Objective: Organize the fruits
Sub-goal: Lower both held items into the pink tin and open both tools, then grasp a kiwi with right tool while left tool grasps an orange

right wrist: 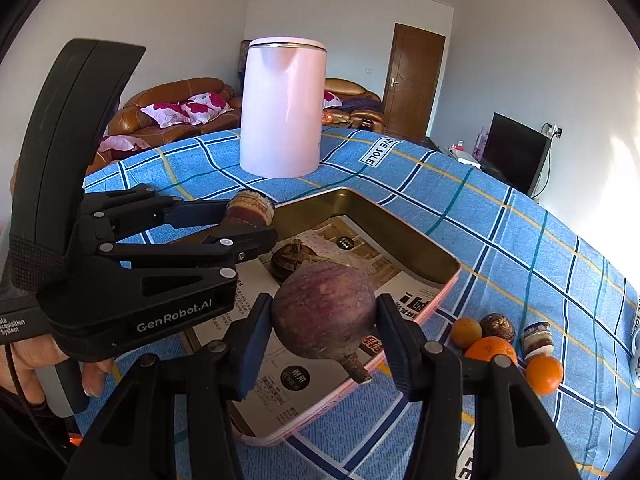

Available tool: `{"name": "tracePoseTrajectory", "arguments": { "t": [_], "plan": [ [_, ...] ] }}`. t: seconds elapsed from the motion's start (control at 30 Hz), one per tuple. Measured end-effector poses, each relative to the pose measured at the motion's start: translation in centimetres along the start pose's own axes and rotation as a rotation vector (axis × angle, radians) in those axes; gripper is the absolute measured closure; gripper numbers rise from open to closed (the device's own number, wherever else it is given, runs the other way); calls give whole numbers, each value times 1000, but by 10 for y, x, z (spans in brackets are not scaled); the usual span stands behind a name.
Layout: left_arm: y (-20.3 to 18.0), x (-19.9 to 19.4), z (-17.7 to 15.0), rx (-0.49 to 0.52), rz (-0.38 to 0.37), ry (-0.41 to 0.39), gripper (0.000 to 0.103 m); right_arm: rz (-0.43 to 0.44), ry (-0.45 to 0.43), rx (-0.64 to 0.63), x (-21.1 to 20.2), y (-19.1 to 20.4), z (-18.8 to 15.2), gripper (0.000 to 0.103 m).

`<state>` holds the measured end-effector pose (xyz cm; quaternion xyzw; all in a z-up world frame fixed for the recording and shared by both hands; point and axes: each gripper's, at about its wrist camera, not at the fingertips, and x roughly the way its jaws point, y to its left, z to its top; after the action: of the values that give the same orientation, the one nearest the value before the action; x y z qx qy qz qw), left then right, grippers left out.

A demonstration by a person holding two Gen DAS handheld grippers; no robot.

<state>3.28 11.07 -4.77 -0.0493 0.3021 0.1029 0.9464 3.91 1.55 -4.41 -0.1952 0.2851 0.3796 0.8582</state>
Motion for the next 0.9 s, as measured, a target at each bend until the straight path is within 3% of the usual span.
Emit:
{"name": "tracePoseTrajectory", "arguments": {
  "t": [0.1,0.17,0.3,0.37,0.63,0.9],
  "plan": [
    [0,-4,0,2,14,-7,47,8,2,-20,0,6,-1,48],
    [2,-9,2,-11,7,-25,34,-9,-20,-23,-7,3,-3,42],
    [-8,-18,8,-14,-9,-54,31,-65,-60,13,-35,-24,-10,41],
    [-17,-21,10,-16,-34,-65,24,-97,-69,51,-49,-46,-17,41],
    [-66,-15,19,43,-100,-64,23,-302,1,248,-69,-137,-52,42],
    [-105,-6,24,113,-127,-51,23,-243,88,310,-47,-158,-65,50]
  ]
}}
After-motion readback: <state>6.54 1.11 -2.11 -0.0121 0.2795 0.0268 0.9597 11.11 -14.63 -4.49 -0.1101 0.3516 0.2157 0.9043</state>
